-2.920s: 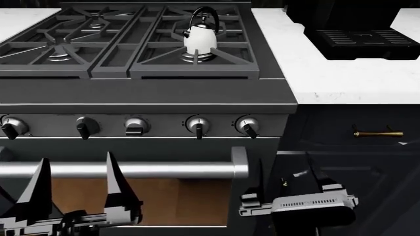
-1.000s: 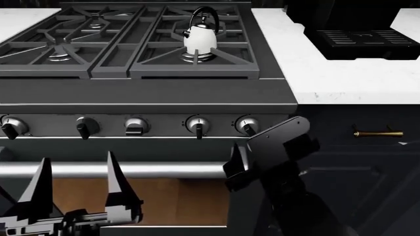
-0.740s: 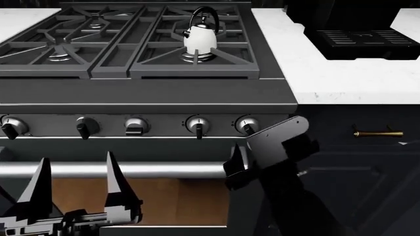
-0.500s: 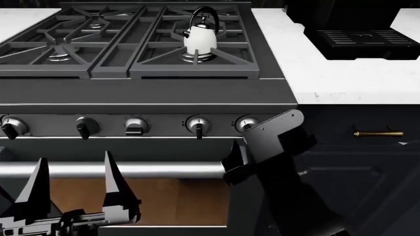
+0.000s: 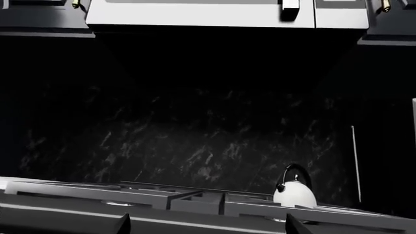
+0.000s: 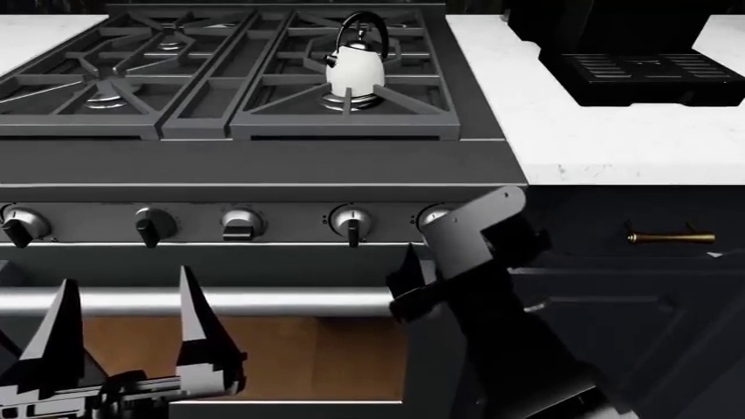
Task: Turn off the front right burner of the stove.
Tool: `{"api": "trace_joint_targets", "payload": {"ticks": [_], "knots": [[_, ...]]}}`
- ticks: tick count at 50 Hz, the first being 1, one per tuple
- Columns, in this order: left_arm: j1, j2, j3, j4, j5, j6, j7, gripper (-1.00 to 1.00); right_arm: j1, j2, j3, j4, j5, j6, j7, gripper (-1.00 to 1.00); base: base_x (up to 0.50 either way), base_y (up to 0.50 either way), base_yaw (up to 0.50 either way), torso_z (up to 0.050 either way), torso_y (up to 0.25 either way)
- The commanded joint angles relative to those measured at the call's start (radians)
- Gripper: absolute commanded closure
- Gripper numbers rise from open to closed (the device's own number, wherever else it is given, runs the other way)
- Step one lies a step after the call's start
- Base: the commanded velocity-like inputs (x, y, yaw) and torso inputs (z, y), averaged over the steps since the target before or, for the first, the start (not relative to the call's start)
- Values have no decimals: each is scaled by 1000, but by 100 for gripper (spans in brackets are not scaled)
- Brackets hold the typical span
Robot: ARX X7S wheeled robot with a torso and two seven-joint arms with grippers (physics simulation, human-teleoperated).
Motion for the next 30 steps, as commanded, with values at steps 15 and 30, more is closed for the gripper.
{"api": "trace_joint_targets", "payload": {"ticks": [15, 30], "knots": [[2, -10, -2, 2, -5, 9, -9, -100, 25, -15, -1, 69, 18, -24, 5, -100, 0, 0, 0, 0, 0], [3, -15, -4, 5, -9, 13, -15, -100, 19, -31, 5, 102, 12, -28, 39, -100, 0, 0, 0, 0, 0]]}}
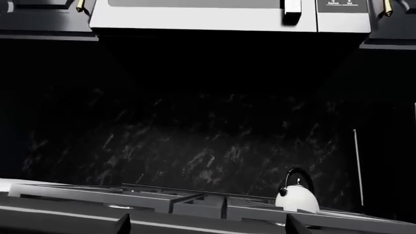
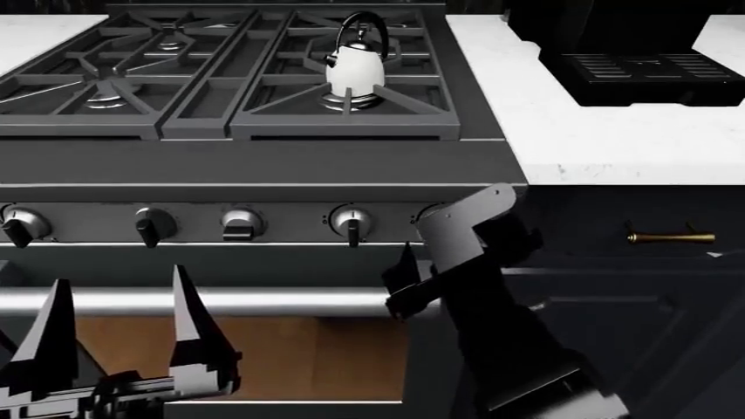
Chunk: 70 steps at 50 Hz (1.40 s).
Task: Turn off the front right burner of the stove.
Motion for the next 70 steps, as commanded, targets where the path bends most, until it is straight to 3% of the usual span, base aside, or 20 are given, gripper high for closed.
{"api": "trace_joint_targets", "payload": {"ticks": [1, 34, 35, 61, 70], "knots": [[0, -4, -1, -1, -3, 4, -4, -100, -2, -12, 4, 24, -3, 0, 23, -100, 0, 0, 0, 0, 0], [-4, -13, 3, 8, -8, -5, -15, -100, -1, -15, 5, 48, 6, 5, 53, -100, 0, 0, 0, 0, 0], [-4, -13, 4, 8, -8, -5, -15, -100, -1, -14, 4, 49, 6, 4, 55, 100, 0, 0, 0, 0, 0], [-5, -18, 10, 0, -13, 2, -19, -100, -1, -6, -14, 73, 14, -11, 68, 100, 0, 0, 0, 0, 0], [-4, -21, 11, -4, -14, 8, -21, -100, -30, -59, 88, 61, 69, -52, 62, 100, 0, 0, 0, 0, 0]]}}
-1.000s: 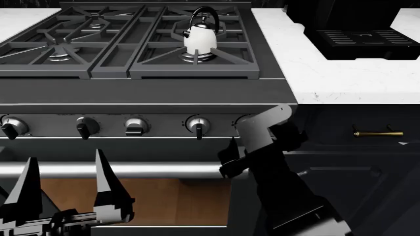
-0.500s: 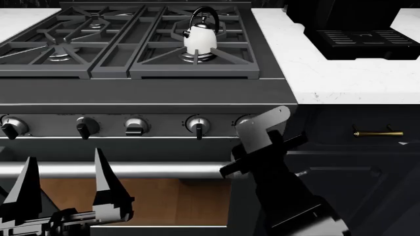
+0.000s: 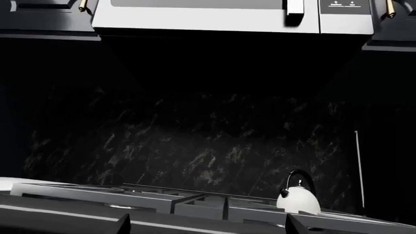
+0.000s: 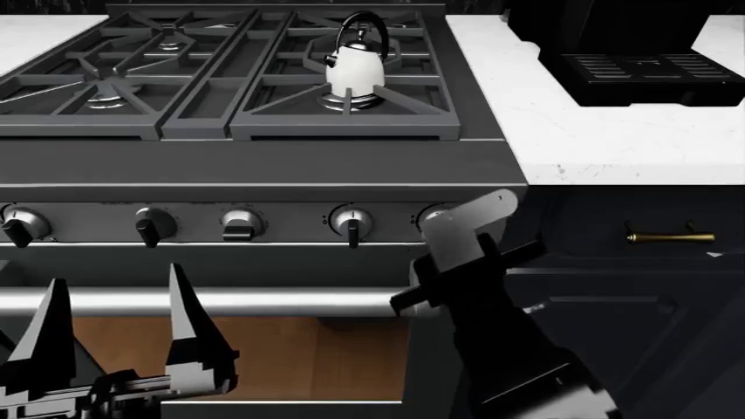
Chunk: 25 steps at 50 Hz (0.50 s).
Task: Turn off the front right burner of the stove.
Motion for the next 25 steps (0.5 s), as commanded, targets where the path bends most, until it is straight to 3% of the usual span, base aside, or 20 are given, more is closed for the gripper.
{"api": "trace_joint_targets", "payload": {"ticks": [1, 10, 25], "knots": [[1, -2, 2, -3, 0, 5, -2, -100, -17, -44, 80, -1, 68, -30, -10, 100, 0, 0, 0, 0, 0], [4, -5, 2, 2, 0, 7, -5, -100, -35, -101, 196, 3, 146, -51, -14, 100, 0, 0, 0, 0, 0], [2, -9, 5, 8, -5, 3, -9, -100, -28, -100, 220, 3, 226, -56, 35, 100, 0, 0, 0, 0, 0]]}}
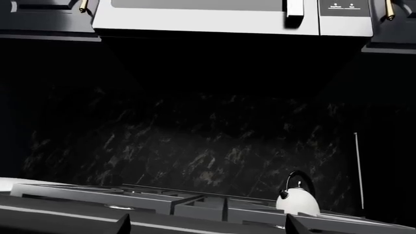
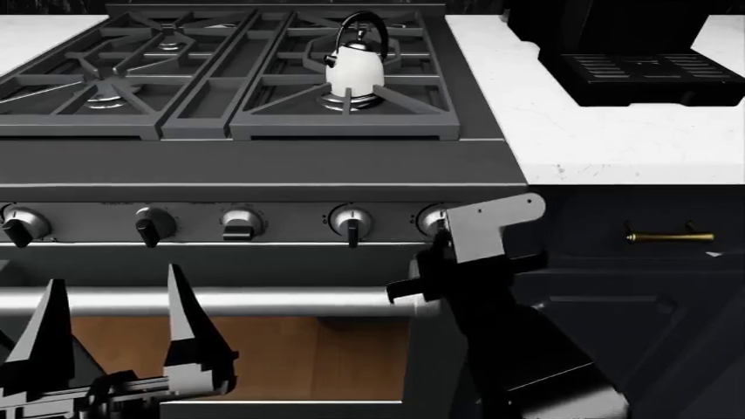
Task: Turn off the front right burner of the stove.
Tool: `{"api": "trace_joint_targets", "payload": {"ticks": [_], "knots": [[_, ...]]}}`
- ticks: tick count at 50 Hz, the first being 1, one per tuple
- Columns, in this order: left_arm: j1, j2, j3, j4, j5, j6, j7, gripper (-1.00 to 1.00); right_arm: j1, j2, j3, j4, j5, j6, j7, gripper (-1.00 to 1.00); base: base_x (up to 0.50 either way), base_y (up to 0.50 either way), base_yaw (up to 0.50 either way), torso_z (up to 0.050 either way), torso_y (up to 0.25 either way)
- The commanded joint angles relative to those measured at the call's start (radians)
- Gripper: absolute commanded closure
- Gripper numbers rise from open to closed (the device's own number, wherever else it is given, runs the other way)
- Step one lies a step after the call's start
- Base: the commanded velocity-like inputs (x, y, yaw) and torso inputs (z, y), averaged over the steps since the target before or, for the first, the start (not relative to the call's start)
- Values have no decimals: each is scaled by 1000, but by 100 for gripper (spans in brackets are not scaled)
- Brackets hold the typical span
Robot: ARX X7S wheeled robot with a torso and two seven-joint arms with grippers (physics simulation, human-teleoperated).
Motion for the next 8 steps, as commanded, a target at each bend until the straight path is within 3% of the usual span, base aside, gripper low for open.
{"api": "trace_joint_targets", "payload": {"ticks": [1, 8], "knots": [[-1, -3, 2, 1, -3, 0, -2, -100, 14, -16, 26, -2, 97, -14, 16, 100, 0, 0, 0, 0, 0], [-1, -4, 2, -2, -4, 4, -4, -100, 19, -20, 49, -5, 140, -13, 38, 100, 0, 0, 0, 0, 0]]}}
